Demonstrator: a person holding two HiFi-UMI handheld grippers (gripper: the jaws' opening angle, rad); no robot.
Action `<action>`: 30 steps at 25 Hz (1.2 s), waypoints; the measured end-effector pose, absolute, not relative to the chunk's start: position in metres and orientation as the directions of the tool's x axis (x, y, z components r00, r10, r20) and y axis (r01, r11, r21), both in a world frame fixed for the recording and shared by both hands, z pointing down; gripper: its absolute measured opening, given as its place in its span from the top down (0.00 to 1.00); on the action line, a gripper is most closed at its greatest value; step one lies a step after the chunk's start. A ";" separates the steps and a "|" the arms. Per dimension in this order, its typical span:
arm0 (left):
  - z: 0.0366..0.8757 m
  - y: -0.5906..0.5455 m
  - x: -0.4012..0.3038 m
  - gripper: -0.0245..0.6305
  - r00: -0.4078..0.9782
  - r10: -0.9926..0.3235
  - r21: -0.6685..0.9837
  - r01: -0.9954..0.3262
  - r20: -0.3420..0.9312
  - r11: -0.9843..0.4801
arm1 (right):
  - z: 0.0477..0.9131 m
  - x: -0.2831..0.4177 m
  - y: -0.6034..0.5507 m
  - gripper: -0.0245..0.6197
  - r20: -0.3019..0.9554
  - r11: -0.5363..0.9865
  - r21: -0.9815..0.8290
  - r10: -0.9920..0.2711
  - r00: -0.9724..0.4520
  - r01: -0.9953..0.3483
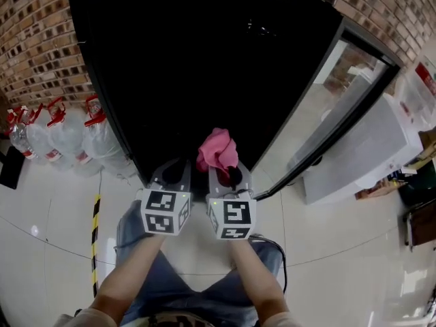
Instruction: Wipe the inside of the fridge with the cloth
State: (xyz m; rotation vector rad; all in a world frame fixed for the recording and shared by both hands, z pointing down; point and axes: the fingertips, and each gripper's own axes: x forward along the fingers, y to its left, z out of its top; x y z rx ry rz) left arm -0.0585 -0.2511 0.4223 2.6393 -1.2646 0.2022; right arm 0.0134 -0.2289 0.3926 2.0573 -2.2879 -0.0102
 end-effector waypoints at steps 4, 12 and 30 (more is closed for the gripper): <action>0.416 -0.249 -0.048 0.97 0.608 -0.764 0.142 -0.794 0.217 -0.591 | 0.376 0.019 -0.219 0.80 0.055 0.174 0.061 -0.984 -0.170 -0.983; 0.368 -0.236 -0.026 0.97 0.585 -0.799 0.134 -0.810 0.137 -0.570 | 0.342 0.024 -0.197 0.80 0.050 0.269 0.085 -0.963 -0.266 -0.959; 0.276 -0.172 0.031 0.97 0.515 -0.856 0.130 -0.852 0.036 -0.507 | 0.257 0.080 -0.143 0.80 0.002 0.421 0.076 -0.906 -0.422 -0.904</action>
